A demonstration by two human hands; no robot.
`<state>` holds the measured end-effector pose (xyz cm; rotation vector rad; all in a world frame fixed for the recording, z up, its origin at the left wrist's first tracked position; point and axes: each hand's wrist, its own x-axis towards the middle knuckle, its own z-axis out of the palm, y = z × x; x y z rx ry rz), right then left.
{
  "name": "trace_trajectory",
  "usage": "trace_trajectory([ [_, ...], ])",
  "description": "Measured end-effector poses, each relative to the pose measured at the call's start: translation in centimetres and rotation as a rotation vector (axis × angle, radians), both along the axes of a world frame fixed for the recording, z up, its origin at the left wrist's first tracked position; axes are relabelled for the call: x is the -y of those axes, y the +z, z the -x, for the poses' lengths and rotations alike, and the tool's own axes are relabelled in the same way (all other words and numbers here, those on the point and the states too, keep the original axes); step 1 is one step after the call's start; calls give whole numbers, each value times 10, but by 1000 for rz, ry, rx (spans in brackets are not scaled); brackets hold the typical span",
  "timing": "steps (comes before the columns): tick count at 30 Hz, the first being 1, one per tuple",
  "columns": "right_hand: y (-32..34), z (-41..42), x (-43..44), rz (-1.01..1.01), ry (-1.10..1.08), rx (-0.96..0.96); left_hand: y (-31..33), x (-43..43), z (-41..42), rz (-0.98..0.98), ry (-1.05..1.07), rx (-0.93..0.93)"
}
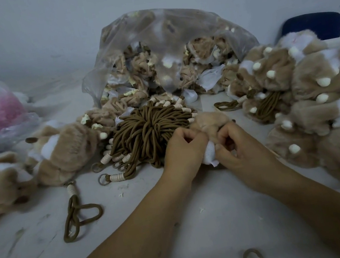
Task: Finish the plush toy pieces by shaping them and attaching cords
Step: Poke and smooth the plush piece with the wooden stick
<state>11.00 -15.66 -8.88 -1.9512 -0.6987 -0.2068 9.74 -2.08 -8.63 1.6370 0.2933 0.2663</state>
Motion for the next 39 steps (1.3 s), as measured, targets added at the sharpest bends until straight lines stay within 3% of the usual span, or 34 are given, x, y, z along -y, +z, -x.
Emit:
trace_trajectory([
  [3,0,-2,0,-1,26,14,1,-2,1,21,22,26],
  [11,-5,-5,1,24,26,-19,8,-4,2,345,-109,23],
  [18,-1,-10,8,-24,-36,-134,4,4,4,101,-216,105],
  [24,-2,-11,11,-18,-102,-122,7,8,5,-47,-355,60],
  [34,-3,-12,10,-39,-92,-153,9,-1,1,-18,-270,44],
  [39,0,-7,9,-28,19,-73,7,-7,1,-235,-204,40],
])
